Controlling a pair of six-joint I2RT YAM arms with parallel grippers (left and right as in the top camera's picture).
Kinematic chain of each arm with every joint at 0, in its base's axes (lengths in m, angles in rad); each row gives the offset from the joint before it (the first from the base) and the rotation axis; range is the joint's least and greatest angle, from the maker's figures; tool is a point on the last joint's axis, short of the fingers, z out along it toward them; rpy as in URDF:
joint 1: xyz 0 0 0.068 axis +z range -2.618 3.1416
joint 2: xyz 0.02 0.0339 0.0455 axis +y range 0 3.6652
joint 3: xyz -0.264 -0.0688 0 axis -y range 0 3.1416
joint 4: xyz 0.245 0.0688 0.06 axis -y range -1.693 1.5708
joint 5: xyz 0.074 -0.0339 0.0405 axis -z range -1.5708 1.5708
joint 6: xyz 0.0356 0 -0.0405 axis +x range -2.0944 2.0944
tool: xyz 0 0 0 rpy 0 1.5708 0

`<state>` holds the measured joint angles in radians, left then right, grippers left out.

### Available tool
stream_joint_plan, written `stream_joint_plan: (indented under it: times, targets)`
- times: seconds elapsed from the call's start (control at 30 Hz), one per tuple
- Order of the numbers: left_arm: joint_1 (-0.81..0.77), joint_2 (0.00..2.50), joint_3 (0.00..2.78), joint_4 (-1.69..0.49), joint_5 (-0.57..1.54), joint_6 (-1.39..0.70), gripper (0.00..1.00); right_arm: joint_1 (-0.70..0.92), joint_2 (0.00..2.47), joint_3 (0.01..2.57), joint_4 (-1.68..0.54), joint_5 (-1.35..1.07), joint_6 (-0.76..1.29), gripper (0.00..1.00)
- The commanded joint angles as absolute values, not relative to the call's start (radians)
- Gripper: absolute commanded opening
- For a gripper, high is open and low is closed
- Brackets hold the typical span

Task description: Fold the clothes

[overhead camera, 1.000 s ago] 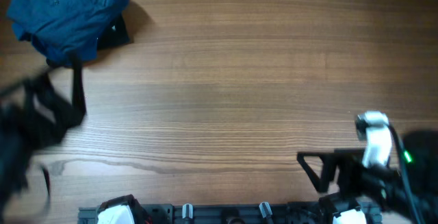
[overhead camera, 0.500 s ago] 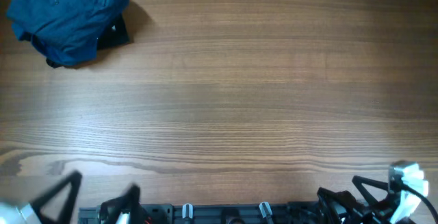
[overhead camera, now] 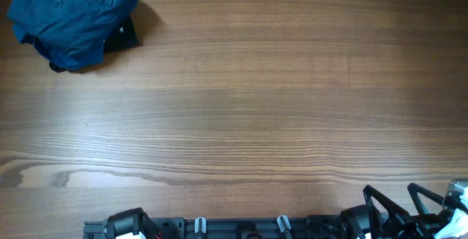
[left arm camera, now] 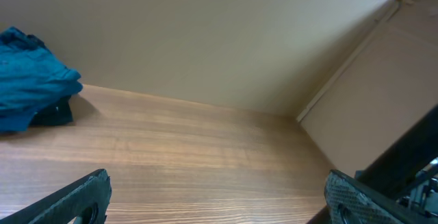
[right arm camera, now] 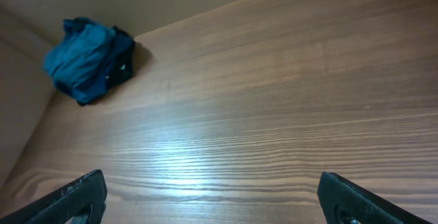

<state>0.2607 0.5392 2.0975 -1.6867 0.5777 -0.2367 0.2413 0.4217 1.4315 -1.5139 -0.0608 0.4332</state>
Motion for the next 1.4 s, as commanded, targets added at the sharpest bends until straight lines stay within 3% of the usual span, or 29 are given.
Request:
stream_joint_plan:
  times: [0.0,1.0,1.17,1.37]
  targets:
    - [0.266,0.545,2.091,-1.684,0.567,-0.216,1.0,0.241,0.413,1.439,-1.511,-0.01,0.451,1.0]
    - [0.266,0.545,2.092,-1.684,0.567,-0.216,1.0,0.236,0.412,1.438,-1.531,-0.011,0.451,1.0]
    - [0.266,0.545,2.091,-1.684,0.567,-0.216,1.0,0.115,0.41,1.437,-1.515,0.012,0.372,1.0]
    - [0.266,0.545,2.091,-1.684,0.567,-0.216,1.0,-0.003,0.372,1.351,-1.301,-0.046,0.195,1.0]
